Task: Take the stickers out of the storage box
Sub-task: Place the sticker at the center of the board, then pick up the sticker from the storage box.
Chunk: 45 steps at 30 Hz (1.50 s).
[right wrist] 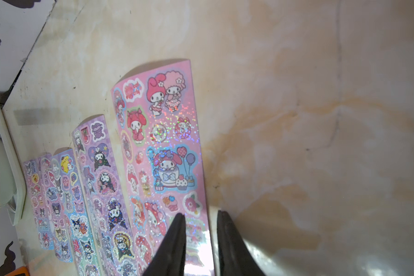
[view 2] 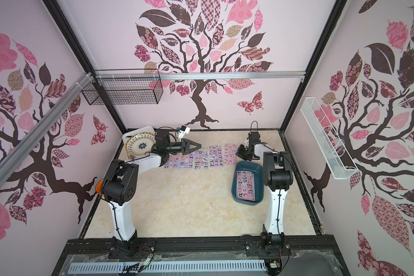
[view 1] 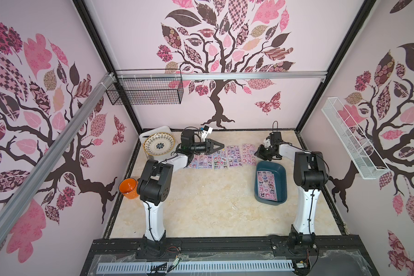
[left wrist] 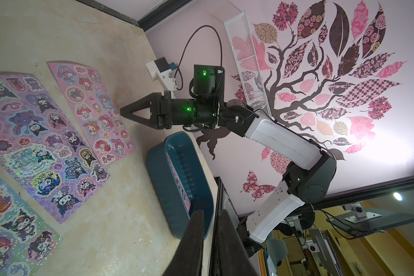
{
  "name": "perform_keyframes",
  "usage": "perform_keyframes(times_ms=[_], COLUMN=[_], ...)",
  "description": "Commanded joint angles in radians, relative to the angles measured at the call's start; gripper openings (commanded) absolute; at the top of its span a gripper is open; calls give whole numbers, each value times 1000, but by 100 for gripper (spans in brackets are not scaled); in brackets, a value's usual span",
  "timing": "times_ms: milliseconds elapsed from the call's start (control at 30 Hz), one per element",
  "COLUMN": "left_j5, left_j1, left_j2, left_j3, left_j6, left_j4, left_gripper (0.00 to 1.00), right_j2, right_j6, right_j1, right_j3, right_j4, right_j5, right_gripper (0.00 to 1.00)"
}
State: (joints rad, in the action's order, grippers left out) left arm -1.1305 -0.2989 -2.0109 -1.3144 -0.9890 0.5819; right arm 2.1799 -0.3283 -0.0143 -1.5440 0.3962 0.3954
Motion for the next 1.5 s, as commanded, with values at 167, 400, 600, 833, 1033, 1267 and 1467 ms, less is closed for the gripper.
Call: perform_keyframes(times_ms=[167, 400, 600, 833, 1033, 1267, 1467], left_j5=[-10, -9, -4, 26, 37, 78, 119], left_j1=[6, 6, 5, 6, 6, 6, 6], left_j2=[-2, -5, -8, -28, -49, -50, -8], left_j3=[-10, -7, -10, -4, -6, -4, -18], left_j6=[19, 12, 15, -18, -33, 11, 166], left_j4=[2, 12, 10, 51, 72, 6, -192], left_gripper=[19, 19, 19, 19, 19, 19, 19], right_j2=[-113, -185, -278, -438, -585, -705, -748], right_j6=[16, 21, 17, -12, 12, 42, 65], right_j1=[10, 11, 11, 9, -1, -34, -75], right_j3=[32, 81, 149, 308, 401, 465, 538], right_j4=[19, 17, 4, -46, 1, 72, 132], right_j5=[-32, -52, -47, -30, -45, -90, -129], right_gripper=[28, 28, 28, 29, 29, 31, 38])
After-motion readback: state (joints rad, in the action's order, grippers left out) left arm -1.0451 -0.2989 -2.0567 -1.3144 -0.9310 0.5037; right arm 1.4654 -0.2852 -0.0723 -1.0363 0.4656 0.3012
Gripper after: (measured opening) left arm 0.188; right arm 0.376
